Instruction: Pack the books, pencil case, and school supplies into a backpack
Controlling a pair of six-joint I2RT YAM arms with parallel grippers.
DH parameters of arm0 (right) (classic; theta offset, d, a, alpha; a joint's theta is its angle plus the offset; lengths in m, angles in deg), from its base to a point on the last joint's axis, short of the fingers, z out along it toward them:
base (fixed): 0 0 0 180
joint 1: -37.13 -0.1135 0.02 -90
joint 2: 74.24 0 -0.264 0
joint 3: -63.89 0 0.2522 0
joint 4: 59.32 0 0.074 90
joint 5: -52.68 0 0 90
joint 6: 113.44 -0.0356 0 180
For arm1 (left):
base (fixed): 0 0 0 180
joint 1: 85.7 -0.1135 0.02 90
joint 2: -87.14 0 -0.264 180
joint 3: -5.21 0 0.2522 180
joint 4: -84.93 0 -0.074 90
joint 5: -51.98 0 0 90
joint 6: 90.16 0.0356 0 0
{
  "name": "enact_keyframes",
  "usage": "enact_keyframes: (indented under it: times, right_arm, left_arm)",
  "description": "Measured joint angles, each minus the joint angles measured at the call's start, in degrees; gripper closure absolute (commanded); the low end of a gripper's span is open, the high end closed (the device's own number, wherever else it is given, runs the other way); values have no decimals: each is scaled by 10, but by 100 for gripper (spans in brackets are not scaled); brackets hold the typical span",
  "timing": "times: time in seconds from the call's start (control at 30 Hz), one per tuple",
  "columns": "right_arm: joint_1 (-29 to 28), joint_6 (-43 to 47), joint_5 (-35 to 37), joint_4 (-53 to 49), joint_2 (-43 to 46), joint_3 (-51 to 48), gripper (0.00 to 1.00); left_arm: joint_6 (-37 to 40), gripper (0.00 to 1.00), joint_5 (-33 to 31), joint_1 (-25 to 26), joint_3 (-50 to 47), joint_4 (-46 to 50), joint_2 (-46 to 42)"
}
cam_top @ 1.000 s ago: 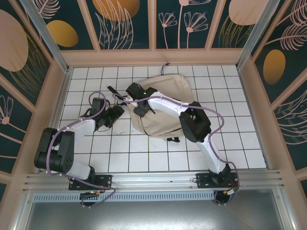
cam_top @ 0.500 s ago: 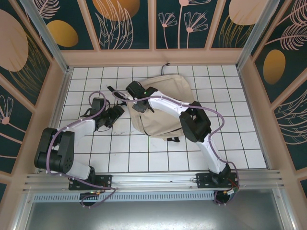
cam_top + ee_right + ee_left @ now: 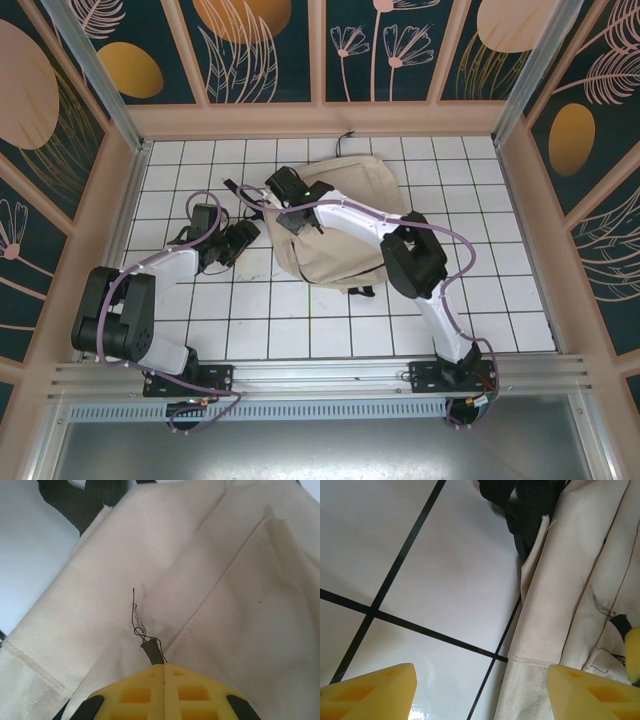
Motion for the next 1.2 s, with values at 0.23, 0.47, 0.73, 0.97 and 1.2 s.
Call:
enact_keyframes:
  times: [0.23,0.47,0.73,0.97,1.2]
  right_arm:
    - [11,-20,-19,23,60,-54,100]
    - [16,-73,-23,95,129,-168,100]
    - [18,-155,-12,177,193,-258,100]
    - [19,-201,-10,214,219,-288,100]
    - [20,-221,-12,235,232,-293,100]
  left_arm:
    - [11,35,33,0,0,-19,-1]
    - [24,39,68,17,12,-42,-1]
    - [36,46,78,85,91,-52,70]
    - [61,47,78,89,151,-38,140]
    - [85,52,78,91,201,-14,198]
